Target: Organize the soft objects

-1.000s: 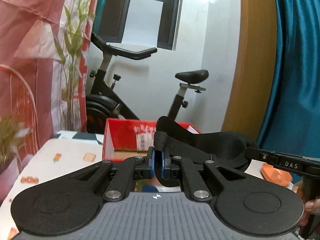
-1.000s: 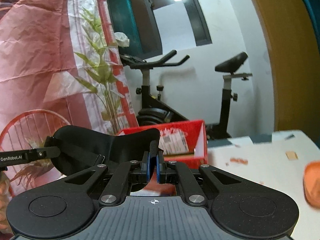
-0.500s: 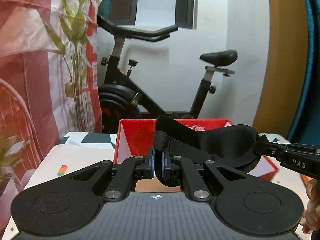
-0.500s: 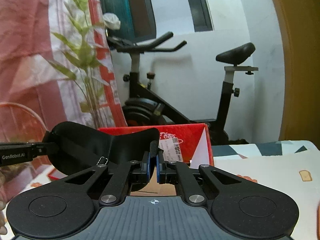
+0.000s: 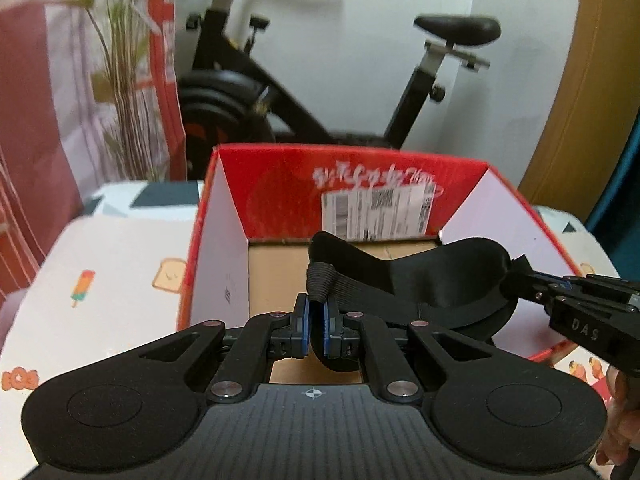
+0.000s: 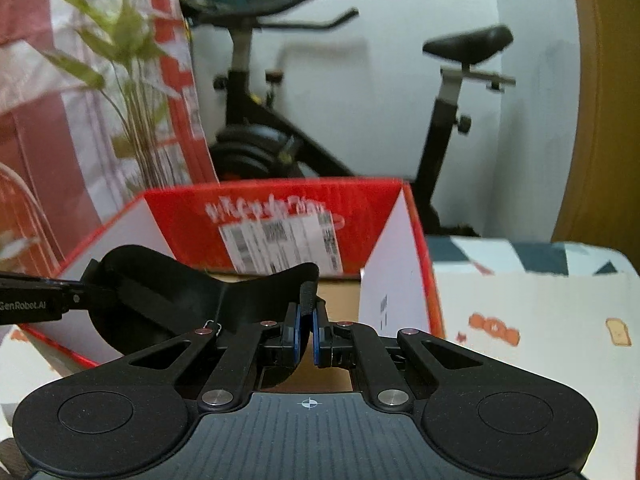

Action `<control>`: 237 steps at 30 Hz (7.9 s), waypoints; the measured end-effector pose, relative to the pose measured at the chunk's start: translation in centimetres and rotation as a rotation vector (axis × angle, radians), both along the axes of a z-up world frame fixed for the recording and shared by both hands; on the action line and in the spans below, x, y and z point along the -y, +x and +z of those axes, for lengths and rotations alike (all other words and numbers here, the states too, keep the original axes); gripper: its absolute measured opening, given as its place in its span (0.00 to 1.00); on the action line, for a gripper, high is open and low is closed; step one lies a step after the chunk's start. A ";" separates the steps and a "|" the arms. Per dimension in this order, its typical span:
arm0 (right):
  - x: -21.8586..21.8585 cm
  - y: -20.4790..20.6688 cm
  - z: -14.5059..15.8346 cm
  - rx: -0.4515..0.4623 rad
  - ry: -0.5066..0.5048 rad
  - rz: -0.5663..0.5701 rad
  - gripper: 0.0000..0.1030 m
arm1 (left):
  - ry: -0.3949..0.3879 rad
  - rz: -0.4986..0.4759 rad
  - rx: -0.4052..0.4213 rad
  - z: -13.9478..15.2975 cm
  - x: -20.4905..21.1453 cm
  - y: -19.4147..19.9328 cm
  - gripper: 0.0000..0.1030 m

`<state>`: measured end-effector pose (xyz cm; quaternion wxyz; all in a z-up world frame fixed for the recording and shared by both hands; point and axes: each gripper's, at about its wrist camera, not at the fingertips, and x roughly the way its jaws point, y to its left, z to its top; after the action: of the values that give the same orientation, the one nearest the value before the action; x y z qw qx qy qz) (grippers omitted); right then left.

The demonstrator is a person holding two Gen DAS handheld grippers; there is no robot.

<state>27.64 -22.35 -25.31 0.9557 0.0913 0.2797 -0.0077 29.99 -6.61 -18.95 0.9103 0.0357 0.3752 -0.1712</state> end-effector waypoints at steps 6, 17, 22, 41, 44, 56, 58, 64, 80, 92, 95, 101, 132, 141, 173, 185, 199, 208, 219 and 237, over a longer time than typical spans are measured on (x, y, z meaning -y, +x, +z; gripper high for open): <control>-0.3 2.1 -1.0 -0.070 0.025 -0.003 0.05 | 0.056 -0.021 -0.048 -0.8 0.8 1.6 0.07; -0.7 4.0 -1.9 -0.158 0.024 0.005 0.06 | 0.118 -0.024 -0.069 -1.4 1.4 2.5 0.14; -1.0 4.1 -1.6 -0.162 -0.009 0.017 0.13 | 0.054 -0.038 -0.043 -0.7 1.1 2.3 0.48; -1.3 -3.4 2.7 -0.010 -0.060 0.030 1.00 | -0.062 -0.099 0.125 3.8 -1.7 -5.5 0.97; -0.8 -5.4 3.1 0.018 -0.032 0.024 1.00 | -0.048 -0.094 0.132 3.8 -2.3 -7.6 1.00; -1.1 -14.4 0.5 0.081 0.072 0.015 1.00 | -0.050 -0.068 0.117 0.0 -6.6 -16.8 1.00; -1.6 -15.6 -0.2 0.081 0.071 0.023 1.00 | -0.066 -0.050 0.102 -0.7 -7.3 -17.8 1.00; -3.1 -18.9 -1.9 0.072 0.044 0.036 1.00 | -0.093 -0.029 0.042 -3.1 -8.0 -20.0 1.00; -2.8 -20.5 -6.6 -0.135 0.028 -0.017 1.00 | -0.113 -0.026 -0.047 -6.8 -8.1 -20.0 0.70; -3.4 -19.3 -8.9 -0.246 0.073 0.032 1.00 | -0.148 0.002 -0.124 -8.8 -8.8 -19.0 0.61; -3.4 -19.4 -8.9 -0.243 0.075 0.039 1.00 | -0.154 0.002 -0.130 -9.0 -8.8 -19.0 0.61; -4.1 -19.3 -8.8 -0.241 0.064 0.079 1.00 | -0.140 -0.025 -0.133 -9.2 -8.2 -19.0 0.67; -4.9 -19.4 -8.3 -0.211 0.075 0.140 0.81 | -0.077 -0.090 -0.183 -8.6 -5.5 -17.0 0.61; -4.1 -19.9 -7.9 -0.215 0.105 0.112 0.76 | -0.092 -0.063 -0.190 -8.8 -5.7 -17.5 0.61; -1.7 -20.6 -7.3 -0.210 0.241 0.066 0.18 | -0.220 -0.002 -0.215 -8.8 -7.9 -17.7 0.49; -0.2 -23.5 -3.3 -0.128 0.232 0.051 0.17 | -0.310 -0.066 -0.178 -5.2 -7.8 -19.3 0.49; -0.1 -25.4 2.9 0.094 0.085 0.050 0.17 | -0.378 -0.086 -0.029 -1.2 -7.2 -19.8 0.49; -0.7 -24.3 1.3 0.050 0.030 0.057 0.17 | -0.321 -0.081 -0.072 -2.8 -7.1 -19.4 0.49; -1.8 -22.6 -3.9 -0.164 0.066 0.074 0.17 | -0.266 -0.044 -0.253 -6.4 -7.5 -18.3 0.48; -0.6 -24.6 2.4 0.172 -0.024 0.053 0.17 | -0.295 -0.120 0.101 3.4 -6.9 -19.9 0.47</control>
<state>3.00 -21.76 -22.91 0.9771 0.0726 0.1989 0.0220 10.06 0.29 -15.58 0.9115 -0.0677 0.2969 -0.2763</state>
